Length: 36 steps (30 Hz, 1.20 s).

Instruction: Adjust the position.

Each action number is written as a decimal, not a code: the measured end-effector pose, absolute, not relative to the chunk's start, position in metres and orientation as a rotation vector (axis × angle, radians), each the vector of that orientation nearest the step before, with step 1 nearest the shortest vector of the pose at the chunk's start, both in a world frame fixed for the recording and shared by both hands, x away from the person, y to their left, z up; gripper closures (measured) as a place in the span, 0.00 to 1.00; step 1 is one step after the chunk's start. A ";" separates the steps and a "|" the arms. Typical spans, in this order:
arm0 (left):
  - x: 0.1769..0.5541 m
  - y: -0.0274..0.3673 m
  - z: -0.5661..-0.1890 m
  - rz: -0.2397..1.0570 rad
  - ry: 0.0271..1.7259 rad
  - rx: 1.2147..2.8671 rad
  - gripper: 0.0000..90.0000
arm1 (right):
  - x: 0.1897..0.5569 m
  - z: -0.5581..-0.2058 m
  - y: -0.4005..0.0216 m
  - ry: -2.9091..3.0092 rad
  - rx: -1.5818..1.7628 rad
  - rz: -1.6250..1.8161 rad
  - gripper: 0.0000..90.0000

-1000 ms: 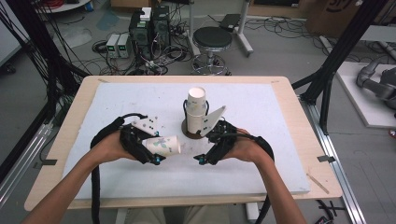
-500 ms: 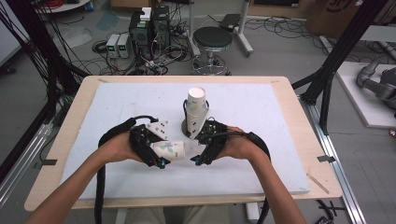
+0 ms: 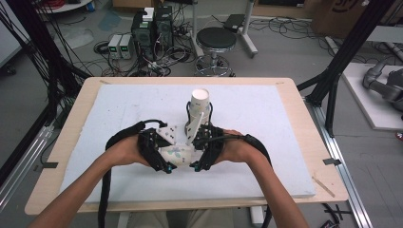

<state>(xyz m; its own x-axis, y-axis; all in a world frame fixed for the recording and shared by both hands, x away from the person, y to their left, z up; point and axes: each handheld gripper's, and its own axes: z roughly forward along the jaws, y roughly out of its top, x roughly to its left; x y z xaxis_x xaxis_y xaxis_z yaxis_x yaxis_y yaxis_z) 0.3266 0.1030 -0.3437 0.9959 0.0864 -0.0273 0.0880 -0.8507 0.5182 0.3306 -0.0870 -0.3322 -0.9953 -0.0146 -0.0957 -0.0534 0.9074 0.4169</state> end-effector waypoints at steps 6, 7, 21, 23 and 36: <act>0.326 0.100 -0.345 -0.002 0.123 2.618 0.35 | 0.331 -0.336 -0.083 2.991 -0.060 0.624 0.23; 0.326 0.099 -0.345 0.001 0.119 2.621 0.35 | 0.331 -0.336 -0.083 2.993 -0.064 0.618 0.23; 0.326 0.095 -0.346 -0.004 0.099 2.644 0.35 | 0.331 -0.340 -0.077 3.003 -0.078 0.588 0.23; 0.326 0.095 -0.347 -0.006 0.105 2.644 0.35 | 0.331 -0.340 -0.077 3.006 -0.081 0.586 0.23; 0.328 0.096 -0.346 -0.007 0.097 2.644 0.35 | 0.329 -0.340 -0.073 3.011 -0.132 0.588 0.42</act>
<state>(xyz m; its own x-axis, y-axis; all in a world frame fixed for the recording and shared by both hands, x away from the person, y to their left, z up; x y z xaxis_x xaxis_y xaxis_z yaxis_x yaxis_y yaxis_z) 0.3279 0.0957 -0.3462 0.9975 0.0675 -0.0227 0.0701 -0.8768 0.4756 0.3289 -0.0725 -0.3395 -0.9938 -0.0709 -0.0859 -0.0981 0.9231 0.3719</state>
